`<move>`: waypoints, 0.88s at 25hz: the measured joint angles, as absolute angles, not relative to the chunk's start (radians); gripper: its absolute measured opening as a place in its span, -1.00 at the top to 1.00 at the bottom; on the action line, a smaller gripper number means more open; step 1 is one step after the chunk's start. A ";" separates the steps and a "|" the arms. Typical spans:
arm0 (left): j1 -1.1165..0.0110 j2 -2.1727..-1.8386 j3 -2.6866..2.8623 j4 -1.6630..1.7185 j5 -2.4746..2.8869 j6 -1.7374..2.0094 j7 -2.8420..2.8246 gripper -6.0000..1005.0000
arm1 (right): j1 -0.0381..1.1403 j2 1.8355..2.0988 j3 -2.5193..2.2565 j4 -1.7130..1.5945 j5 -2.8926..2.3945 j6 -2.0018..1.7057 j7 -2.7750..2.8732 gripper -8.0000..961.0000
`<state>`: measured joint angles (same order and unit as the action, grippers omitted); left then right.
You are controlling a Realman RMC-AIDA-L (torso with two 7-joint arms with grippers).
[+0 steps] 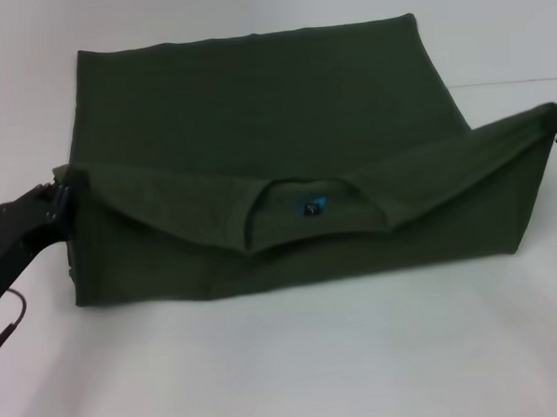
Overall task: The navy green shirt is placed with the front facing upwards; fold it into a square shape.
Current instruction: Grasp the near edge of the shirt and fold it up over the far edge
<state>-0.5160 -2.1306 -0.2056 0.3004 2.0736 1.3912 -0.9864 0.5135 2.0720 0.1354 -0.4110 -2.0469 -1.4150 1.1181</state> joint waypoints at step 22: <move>-0.780 -2.138 -0.204 0.271 1.924 0.903 -0.909 0.90 | 0.778 2.062 -0.093 -0.409 -2.042 -0.860 1.296 0.90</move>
<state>-0.7795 -2.1381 -0.2043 0.2706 1.9242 0.9026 -0.9087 0.7780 2.0617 -0.0930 -0.4095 -2.0416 -0.8600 1.2963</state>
